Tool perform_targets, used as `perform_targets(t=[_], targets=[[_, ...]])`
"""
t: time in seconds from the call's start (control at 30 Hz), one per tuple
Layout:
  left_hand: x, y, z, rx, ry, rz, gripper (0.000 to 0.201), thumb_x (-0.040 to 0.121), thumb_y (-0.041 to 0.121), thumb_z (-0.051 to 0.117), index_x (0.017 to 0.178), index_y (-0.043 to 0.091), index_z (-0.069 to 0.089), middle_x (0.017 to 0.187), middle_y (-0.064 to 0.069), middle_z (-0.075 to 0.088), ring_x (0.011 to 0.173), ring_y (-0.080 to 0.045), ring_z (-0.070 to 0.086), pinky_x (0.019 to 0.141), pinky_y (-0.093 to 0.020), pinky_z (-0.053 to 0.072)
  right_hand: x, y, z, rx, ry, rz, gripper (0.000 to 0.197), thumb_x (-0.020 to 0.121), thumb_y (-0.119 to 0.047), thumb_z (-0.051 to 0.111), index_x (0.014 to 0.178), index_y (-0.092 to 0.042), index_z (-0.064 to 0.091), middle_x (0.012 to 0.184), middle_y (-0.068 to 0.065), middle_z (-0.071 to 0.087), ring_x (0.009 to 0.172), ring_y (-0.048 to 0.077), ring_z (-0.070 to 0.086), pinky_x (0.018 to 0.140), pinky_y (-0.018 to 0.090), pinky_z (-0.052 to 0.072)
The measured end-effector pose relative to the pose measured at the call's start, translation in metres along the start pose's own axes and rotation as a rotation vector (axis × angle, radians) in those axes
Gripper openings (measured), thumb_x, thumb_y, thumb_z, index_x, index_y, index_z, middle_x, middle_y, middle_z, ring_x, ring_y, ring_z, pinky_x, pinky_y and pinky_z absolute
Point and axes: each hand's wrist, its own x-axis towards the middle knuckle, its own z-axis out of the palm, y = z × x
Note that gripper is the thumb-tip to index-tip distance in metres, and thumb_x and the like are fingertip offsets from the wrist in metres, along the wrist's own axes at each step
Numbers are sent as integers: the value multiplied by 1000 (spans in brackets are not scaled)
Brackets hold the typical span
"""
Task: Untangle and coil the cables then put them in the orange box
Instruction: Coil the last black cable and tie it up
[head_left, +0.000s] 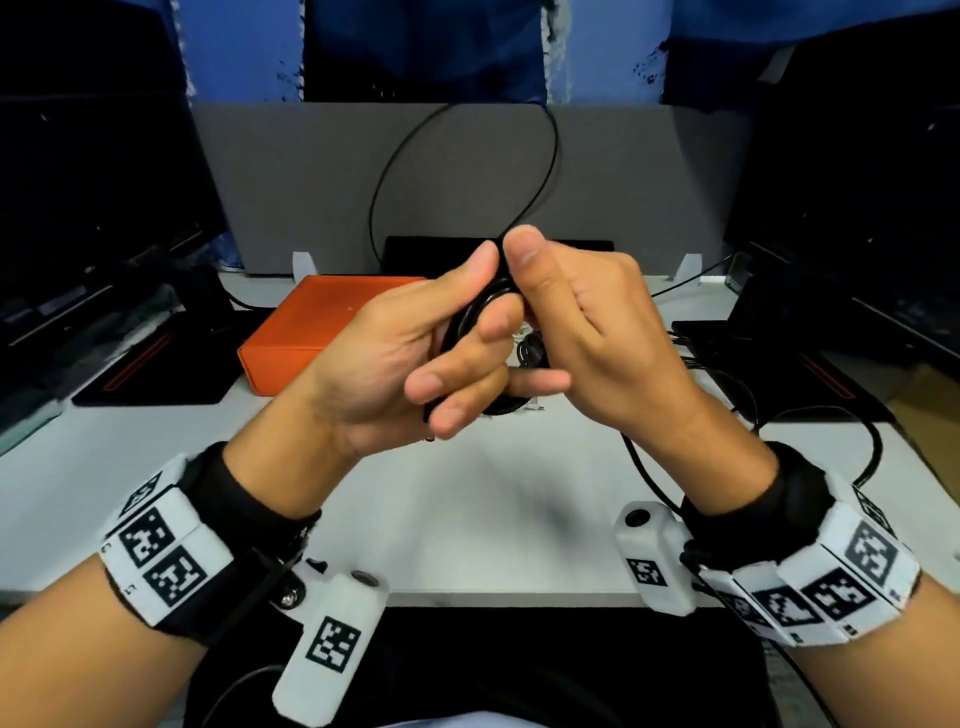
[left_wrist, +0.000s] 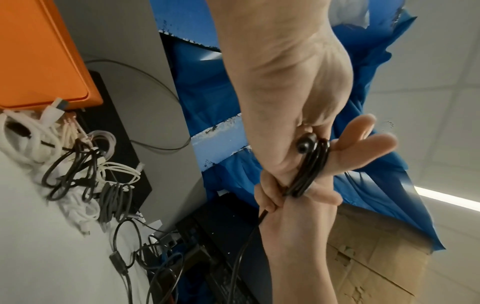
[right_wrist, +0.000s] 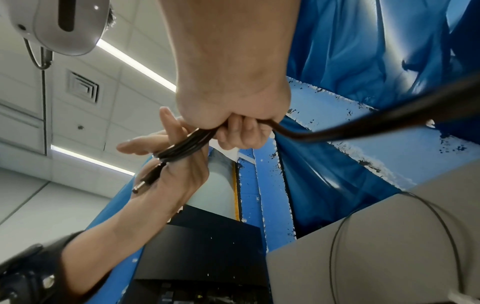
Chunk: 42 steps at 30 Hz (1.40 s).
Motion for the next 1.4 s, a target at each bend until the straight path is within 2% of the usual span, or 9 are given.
perform_targets(t=[0.1,0.33,0.43,0.57,0.7,0.83,0.97,1.23,1.4], targets=[[0,9,1,-77,83,133,55,109,38,26,81,12,65,38,8,48,41,-8,60,101,-29,51,5,7,0,17,7,118,50,109,-41,35,83,-6,59,65,8,53,58,3,43,56,26,35],[-7,48,-22,-189,499,653,44,114,25,30,113,-9,58,70,0,65,63,-7,66,88,-28,56,-6,16,2,-165,-613,443,20,110,-40,36,101,-26,46,79,1,54,48,6,55,39,35,53],[-8,51,-35,146,741,762,39,113,24,31,117,-3,58,85,1,71,76,-13,70,89,-31,53,-16,8,12,-318,-882,419,21,110,-44,37,115,-28,50,88,-2,56,68,19,64,59,41,61],[-1,34,-40,992,957,569,37,113,21,29,115,1,60,84,3,75,61,-13,66,73,-20,47,-16,2,11,-393,-883,246,29,109,-45,38,105,-24,56,85,-10,57,81,6,54,76,36,46],[-1,24,-32,992,799,289,40,113,23,33,96,8,67,63,-1,67,66,-37,54,66,-32,47,-13,-3,6,-411,-945,185,39,108,-48,39,76,-26,44,67,-9,48,65,1,47,62,26,35],[-4,29,-29,881,767,178,32,111,21,38,96,8,63,60,3,37,49,-10,34,69,-39,37,-6,9,-4,-515,-840,246,41,106,-53,41,75,-27,50,67,-10,55,67,4,51,64,31,38],[-1,28,-28,845,792,142,32,109,23,46,82,12,59,52,9,35,46,-7,29,59,-30,32,0,15,-15,-591,-466,328,64,98,-67,42,151,-30,39,122,-8,52,108,13,53,91,38,47],[9,13,-15,771,851,197,38,105,31,54,70,15,55,49,7,32,47,-12,23,55,-34,19,-4,6,4,-485,212,-191,19,103,-24,54,90,-12,63,83,-5,57,77,18,50,70,38,44],[12,4,-8,672,715,136,38,107,29,48,74,11,49,46,7,28,37,-7,26,53,-32,29,1,22,6,-395,-78,9,26,109,-32,38,121,-28,60,106,-13,63,98,14,59,88,41,47]])
